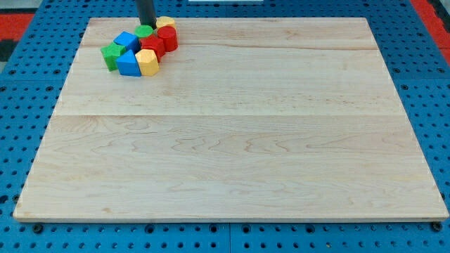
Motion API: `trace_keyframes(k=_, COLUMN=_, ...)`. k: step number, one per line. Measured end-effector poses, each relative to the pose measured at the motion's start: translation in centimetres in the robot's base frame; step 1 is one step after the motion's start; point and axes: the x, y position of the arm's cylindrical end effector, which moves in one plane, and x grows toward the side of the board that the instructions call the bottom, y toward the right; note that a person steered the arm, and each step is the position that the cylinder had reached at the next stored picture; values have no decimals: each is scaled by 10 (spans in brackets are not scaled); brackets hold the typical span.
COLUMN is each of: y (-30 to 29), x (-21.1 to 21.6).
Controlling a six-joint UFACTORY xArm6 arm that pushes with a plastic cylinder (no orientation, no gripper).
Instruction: Adjust the green star into the cube
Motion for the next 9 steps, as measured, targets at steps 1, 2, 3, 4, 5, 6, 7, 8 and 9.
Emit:
trace_keyframes(k=1, y=-1, x=13)
trace_keyframes(k=2, y=-1, x=21)
trace_keyframes(k=3, y=-12, x=2)
trace_keyframes(k=4, y=-94, x=-7)
trace_keyframes(k=5, y=-151, x=19)
trace_keyframes(k=6, y=-153, x=55)
trace_keyframes(k=7, y=-152, x=103)
trace_keyframes(k=8, y=-152, x=124)
trace_keyframes(k=9, y=-148, x=127)
